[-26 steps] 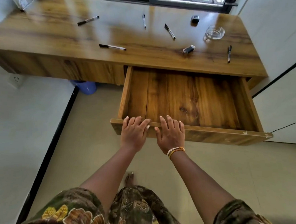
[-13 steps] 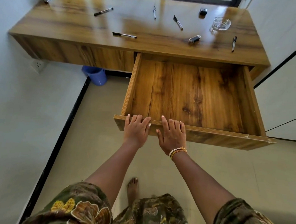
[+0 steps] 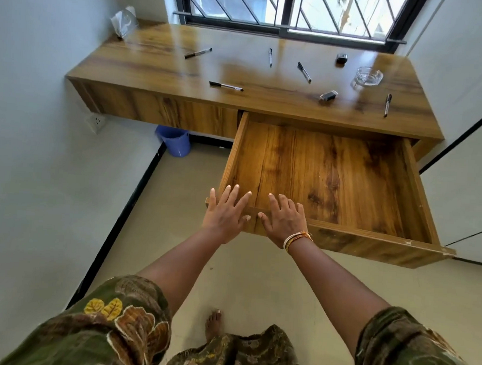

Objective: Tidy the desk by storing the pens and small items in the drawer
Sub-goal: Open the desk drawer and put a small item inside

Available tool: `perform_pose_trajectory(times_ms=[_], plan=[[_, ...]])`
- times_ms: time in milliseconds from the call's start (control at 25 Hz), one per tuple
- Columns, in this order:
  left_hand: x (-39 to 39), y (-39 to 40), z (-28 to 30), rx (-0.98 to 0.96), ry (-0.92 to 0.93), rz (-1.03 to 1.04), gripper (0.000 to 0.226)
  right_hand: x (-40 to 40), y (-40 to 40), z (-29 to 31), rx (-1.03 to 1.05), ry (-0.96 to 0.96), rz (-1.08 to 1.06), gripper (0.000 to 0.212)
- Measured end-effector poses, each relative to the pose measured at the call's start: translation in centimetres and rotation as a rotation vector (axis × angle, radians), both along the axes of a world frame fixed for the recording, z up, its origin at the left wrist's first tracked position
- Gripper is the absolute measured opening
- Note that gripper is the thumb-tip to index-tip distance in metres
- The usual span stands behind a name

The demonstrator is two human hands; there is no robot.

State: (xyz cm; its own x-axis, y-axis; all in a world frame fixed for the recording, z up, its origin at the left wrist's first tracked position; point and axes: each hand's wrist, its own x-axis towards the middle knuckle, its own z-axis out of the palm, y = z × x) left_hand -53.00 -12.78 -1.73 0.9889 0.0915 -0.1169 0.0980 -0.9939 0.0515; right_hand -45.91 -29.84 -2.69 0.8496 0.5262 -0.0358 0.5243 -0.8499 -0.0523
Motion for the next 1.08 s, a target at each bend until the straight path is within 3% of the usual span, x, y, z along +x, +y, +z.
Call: perform_pose_trajectory(times_ms=[280,800,1080], plan=[[3.3,7.6,2.1,0.012,-0.053,0.056,0.058,4.1,8.8,2.1,0.097,0.004,0.028,0.063],[12.9,30.2,2.4,-0.044,-0.033,0.100,0.060,11.8,29.8,0.3,0.113,0.035,-0.015,0.062],[19.9,34.7,1.3,-0.090,-0.003,0.063,0.062,18.7,34.5,-0.3,0.236,-0.046,-0.076,0.050]])
